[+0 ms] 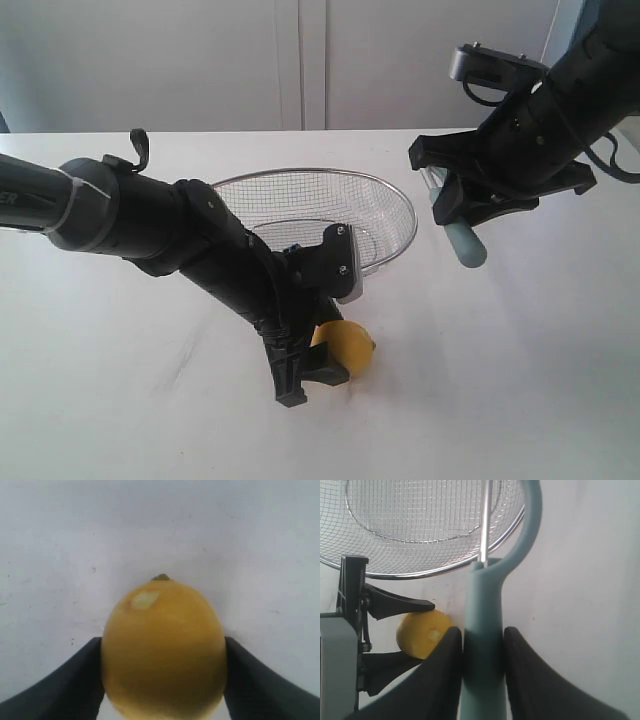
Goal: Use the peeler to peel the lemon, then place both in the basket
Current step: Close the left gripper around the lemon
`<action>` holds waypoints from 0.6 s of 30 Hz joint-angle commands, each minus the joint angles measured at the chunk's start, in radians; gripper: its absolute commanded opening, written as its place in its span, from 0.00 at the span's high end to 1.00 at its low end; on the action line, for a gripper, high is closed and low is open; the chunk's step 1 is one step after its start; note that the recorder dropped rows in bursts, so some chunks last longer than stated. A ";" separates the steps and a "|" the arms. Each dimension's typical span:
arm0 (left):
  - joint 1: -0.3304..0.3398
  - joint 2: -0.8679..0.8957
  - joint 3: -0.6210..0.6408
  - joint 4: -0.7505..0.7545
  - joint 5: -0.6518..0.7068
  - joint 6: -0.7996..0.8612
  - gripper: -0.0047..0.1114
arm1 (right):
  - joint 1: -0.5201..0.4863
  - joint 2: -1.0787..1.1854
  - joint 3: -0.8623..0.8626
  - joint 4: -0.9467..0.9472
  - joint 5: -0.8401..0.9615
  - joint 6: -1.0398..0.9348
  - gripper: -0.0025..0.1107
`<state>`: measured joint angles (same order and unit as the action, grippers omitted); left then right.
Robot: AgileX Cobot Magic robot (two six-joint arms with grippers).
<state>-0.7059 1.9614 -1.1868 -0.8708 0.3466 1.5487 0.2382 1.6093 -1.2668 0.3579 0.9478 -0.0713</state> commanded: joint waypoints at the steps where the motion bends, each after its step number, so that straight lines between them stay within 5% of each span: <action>1: -0.005 -0.009 -0.001 -0.018 0.023 0.000 0.96 | -0.009 -0.013 0.002 0.002 -0.028 -0.015 0.98; 11: -0.005 -0.111 -0.001 -0.015 0.085 -0.014 0.96 | -0.009 -0.013 0.002 0.004 -0.071 -0.015 0.98; 18: -0.005 -0.181 -0.001 0.085 0.102 -0.265 0.96 | -0.009 -0.013 0.002 0.004 -0.082 -0.015 0.98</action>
<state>-0.7059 1.8171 -1.1868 -0.8109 0.4188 1.3843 0.2382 1.6093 -1.2668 0.3597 0.8801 -0.0719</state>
